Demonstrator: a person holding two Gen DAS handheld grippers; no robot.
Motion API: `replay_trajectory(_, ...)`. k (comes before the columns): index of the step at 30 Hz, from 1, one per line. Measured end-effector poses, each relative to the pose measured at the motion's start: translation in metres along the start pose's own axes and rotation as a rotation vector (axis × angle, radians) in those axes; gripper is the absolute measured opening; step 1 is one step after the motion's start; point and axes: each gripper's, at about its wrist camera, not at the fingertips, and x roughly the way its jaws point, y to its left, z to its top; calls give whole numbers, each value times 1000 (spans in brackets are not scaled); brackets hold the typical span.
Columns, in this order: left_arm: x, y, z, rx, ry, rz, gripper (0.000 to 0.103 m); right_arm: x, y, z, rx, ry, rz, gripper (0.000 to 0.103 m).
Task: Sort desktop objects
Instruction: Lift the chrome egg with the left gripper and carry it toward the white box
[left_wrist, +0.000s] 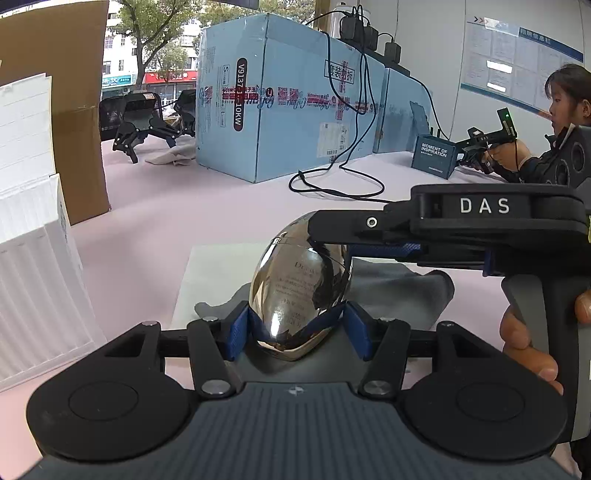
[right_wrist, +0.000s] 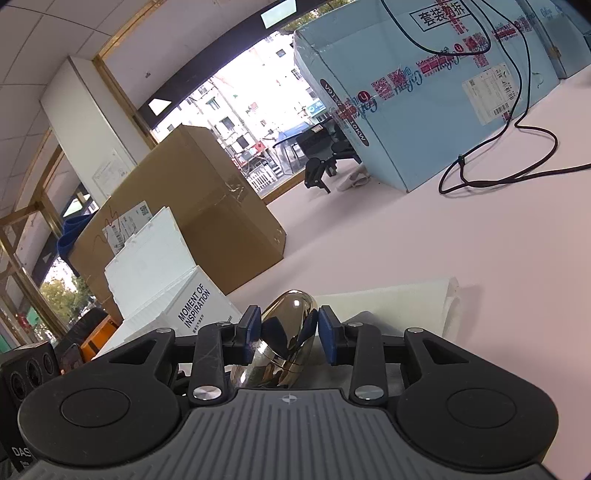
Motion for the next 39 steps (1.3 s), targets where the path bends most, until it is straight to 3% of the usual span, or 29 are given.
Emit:
replay_trajectory(7,-6,-4,0,19,-33,19,51,-1,-2,2,25,-9,28,32)
replay_trajectory(24,-29,-10,11,60,-193,43,51,-22,16,7,-16,-151,128,30)
replay_trajectory(39,-57,4,28,2,-257,-9,51,-32,51,20,-58,-210,137,29)
